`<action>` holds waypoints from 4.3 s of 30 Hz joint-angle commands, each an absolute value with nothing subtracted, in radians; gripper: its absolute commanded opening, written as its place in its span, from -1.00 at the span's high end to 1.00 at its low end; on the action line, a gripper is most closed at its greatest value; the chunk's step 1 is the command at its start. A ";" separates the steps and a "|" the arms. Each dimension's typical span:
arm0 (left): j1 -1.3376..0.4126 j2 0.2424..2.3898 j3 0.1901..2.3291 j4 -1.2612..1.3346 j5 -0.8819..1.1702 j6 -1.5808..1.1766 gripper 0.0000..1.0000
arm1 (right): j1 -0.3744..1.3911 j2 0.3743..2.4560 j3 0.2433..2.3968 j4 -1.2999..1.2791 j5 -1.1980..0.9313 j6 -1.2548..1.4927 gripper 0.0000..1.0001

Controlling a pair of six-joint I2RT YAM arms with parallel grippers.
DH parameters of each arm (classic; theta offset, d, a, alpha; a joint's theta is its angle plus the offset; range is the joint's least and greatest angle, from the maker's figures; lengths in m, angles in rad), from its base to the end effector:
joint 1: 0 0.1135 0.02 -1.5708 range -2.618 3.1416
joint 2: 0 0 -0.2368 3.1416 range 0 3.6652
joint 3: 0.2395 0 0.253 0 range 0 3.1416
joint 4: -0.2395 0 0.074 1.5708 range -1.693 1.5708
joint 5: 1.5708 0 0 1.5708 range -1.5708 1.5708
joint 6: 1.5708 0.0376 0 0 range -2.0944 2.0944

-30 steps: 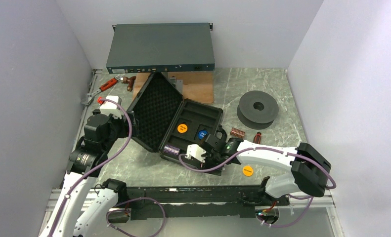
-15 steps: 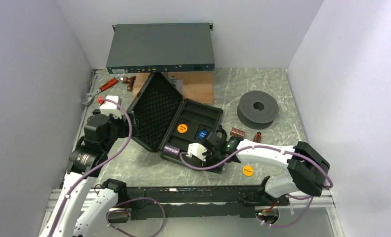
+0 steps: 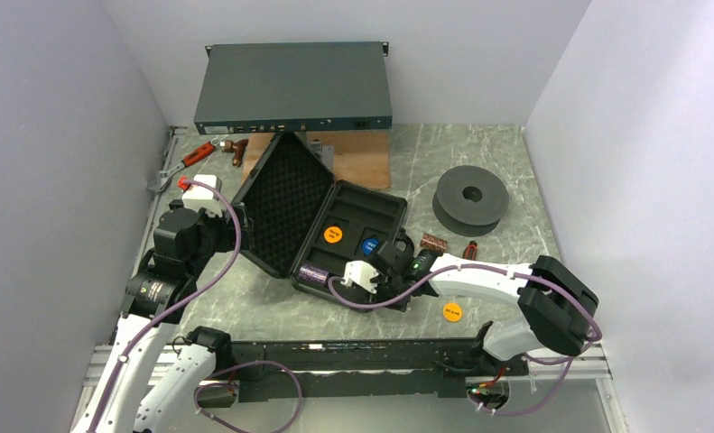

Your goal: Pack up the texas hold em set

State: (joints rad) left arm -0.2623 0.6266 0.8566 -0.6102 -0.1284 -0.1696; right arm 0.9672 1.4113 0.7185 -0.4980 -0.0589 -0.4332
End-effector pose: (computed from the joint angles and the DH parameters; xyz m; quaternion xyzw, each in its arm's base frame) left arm 0.1530 -0.0361 0.3255 0.0024 0.8271 -0.0680 0.5580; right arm 0.1408 0.2081 0.1329 -0.6367 0.7470 0.0777 0.1745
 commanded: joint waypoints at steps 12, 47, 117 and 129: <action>-0.259 0.623 0.857 -0.582 -0.126 -0.161 -0.98 | 0.966 1.361 0.819 -0.584 -0.071 -0.395 1.00; -0.252 0.628 0.859 -0.584 -0.139 -0.160 -0.98 | 1.025 0.886 0.625 0.145 -0.138 -0.434 1.00; -0.269 0.603 0.865 -0.595 -0.154 -0.163 -0.98 | 0.942 1.541 1.216 -0.512 -0.262 -0.019 1.00; -0.272 0.599 0.864 -0.596 -0.163 -0.162 -0.98 | 0.980 1.628 1.246 -0.527 -0.218 -0.041 1.00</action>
State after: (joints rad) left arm -0.2680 0.6102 0.8566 -0.6109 -0.1478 -0.1696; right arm 0.9722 1.6241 1.1835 -0.5671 -0.2390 -0.0265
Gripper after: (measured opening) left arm 0.989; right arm 0.459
